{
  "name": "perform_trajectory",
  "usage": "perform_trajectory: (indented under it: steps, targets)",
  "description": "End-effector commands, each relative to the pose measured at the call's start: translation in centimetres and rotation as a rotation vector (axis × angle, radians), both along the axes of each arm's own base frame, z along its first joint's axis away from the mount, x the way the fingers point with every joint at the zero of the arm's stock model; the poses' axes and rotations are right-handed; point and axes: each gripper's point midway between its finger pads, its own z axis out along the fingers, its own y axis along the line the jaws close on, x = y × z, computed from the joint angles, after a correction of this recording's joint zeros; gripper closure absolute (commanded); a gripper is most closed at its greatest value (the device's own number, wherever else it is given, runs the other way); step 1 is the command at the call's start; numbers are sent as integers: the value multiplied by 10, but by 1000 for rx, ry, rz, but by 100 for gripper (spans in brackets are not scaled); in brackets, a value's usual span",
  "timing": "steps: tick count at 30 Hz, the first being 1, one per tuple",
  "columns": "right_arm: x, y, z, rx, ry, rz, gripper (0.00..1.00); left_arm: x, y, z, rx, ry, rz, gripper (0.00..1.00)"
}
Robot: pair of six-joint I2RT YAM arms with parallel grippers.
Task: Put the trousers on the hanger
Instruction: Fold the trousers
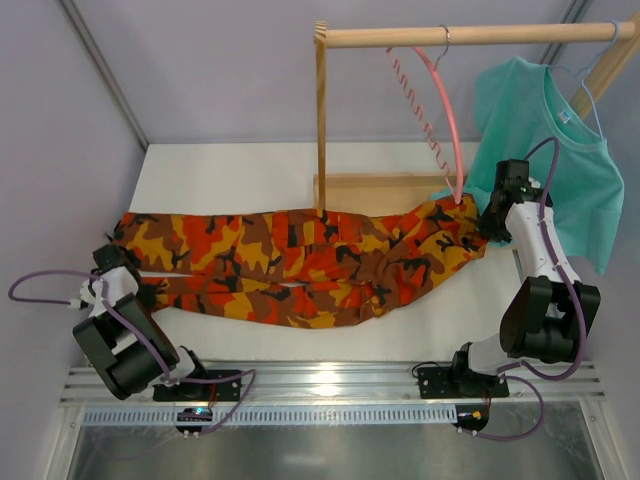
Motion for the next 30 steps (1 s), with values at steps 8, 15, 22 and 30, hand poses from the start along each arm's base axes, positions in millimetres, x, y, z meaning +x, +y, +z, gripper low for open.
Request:
perform_trajectory:
  steps: [8,15,22,30]
  targets:
    - [9,-2,11,-23,-56,8,96,5,1,-31,-47,30,32,51]
    - [9,-3,12,-31,-53,10,96,8,4,-36,-55,49,29,77]
    - [9,-5,13,-41,-49,7,96,9,8,-31,-49,65,31,100]
    - [-3,-17,45,-102,-47,-62,96,-1,43,52,129,137,70,99]
